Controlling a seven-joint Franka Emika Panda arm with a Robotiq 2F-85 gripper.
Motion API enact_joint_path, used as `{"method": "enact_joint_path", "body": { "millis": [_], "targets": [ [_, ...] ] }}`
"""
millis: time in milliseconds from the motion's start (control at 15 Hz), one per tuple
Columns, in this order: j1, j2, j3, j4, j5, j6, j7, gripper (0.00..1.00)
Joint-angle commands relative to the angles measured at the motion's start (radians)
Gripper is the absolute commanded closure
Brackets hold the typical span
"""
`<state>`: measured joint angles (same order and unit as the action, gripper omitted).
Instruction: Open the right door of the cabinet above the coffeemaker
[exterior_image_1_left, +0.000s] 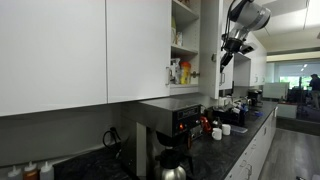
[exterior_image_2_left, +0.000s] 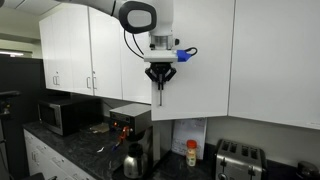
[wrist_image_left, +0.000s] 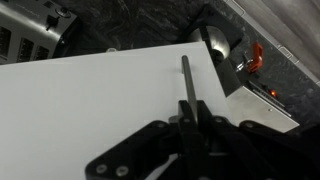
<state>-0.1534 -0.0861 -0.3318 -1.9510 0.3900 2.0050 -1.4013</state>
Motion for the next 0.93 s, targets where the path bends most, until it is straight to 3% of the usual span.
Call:
{"method": "enact_joint_path", "body": {
  "millis": [0,333,400,533,867],
  "targets": [
    [-0.055,0.018,-0.014,0.074,0.001,-0.171,-0.05,0.98],
    [-0.09,0.065,-0.016,0.142,-0.004,-0.248,-0.101,0.98],
    [-0.096,0.072,-0.017,0.154,-0.006,-0.265,-0.107,0.65],
    [-0.11,0.09,-0.017,0.189,-0.026,-0.31,-0.07,0.6],
    [-0.142,0.111,-0.02,0.289,-0.095,-0.472,0.033,0.21]
  ]
}}
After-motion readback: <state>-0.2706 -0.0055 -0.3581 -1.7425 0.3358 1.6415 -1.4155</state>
